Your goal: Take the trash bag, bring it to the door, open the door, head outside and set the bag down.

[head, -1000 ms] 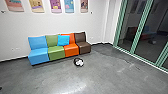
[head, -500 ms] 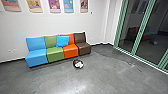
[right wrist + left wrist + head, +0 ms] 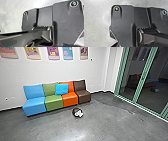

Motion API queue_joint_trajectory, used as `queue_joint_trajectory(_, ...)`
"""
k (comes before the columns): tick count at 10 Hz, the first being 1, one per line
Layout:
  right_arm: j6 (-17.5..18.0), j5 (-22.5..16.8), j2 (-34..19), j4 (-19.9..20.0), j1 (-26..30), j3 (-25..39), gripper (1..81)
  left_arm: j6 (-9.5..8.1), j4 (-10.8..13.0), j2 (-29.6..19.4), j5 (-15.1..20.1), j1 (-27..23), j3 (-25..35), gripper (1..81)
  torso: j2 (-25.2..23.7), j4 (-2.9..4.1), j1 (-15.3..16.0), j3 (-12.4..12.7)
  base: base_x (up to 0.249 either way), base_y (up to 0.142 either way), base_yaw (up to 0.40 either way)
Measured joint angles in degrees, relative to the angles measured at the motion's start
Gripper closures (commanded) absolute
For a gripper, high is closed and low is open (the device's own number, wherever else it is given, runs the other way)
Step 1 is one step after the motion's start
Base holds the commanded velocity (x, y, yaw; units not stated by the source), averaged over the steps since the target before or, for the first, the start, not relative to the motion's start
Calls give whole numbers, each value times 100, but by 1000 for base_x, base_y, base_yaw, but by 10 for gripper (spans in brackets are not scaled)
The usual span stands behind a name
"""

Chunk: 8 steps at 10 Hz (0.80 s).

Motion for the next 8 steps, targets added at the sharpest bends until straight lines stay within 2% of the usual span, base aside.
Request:
queue_joint_trajectory(4,0,-2,0,0,0,0,10,0,0,0,0,0,0,10,0,0,0,0,193,0,0)
queue_joint_trajectory(8,2,0,-2,1,-2,-34,10,0,0,26,0,0,5,10,0,0,-2,0,192,64,0)
